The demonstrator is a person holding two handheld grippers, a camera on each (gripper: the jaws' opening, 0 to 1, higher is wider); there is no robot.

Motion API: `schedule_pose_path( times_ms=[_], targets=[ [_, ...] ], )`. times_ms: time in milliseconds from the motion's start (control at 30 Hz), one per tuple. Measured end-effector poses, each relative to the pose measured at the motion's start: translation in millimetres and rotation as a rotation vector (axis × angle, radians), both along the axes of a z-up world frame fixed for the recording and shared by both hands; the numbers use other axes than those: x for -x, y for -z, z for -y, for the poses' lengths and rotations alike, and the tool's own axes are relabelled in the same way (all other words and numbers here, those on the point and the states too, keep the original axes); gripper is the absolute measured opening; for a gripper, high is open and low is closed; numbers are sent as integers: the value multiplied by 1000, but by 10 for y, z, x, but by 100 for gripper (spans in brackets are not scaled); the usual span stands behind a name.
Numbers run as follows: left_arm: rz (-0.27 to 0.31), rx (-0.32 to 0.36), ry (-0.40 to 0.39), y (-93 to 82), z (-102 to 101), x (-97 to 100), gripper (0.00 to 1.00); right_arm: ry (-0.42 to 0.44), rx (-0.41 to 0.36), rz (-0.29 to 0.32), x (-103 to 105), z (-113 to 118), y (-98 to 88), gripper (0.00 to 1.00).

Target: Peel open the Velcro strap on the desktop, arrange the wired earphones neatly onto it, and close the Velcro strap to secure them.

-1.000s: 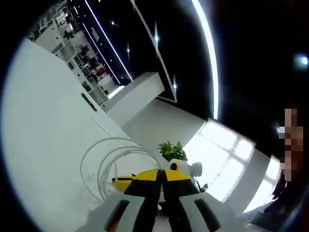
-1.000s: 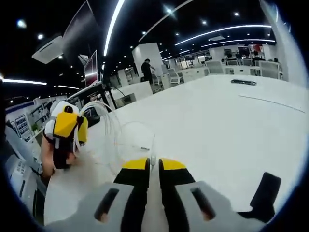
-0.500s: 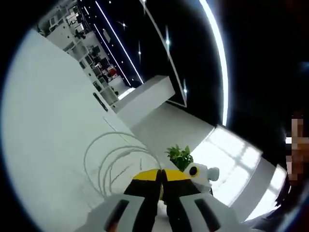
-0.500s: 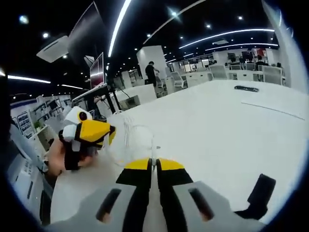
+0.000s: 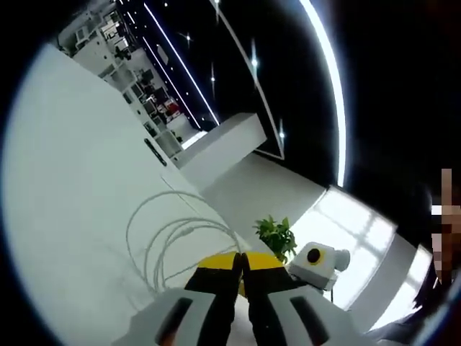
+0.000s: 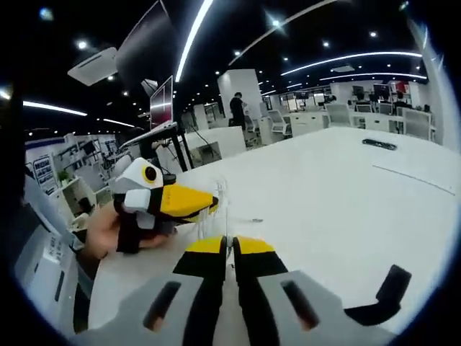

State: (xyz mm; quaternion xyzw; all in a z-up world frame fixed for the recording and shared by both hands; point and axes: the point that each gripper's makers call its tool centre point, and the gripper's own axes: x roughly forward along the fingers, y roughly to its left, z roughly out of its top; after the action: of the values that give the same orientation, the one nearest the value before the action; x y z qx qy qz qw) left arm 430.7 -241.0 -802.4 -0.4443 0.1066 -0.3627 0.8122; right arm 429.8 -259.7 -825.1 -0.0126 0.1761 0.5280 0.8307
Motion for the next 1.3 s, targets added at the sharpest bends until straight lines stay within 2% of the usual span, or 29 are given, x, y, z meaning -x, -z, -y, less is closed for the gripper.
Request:
schedule_pose_path(
  times_ms=[533,733,1067,1300],
  targets=[
    [25,-18,-20,-24,-44,-21,7,-31,32,34,121,-72,7,7],
    [42,-25,-26,-45,-57,-16,6,-45,17,43,154,-103,-23,7],
    [40,-11,-32,-66,-82,-32,6,-14,-30,59,93,-59,-138,8],
    [50,-19,-26,-86,-37,-30,6,-8,-37,75,80,-82,-158,12]
  ],
)
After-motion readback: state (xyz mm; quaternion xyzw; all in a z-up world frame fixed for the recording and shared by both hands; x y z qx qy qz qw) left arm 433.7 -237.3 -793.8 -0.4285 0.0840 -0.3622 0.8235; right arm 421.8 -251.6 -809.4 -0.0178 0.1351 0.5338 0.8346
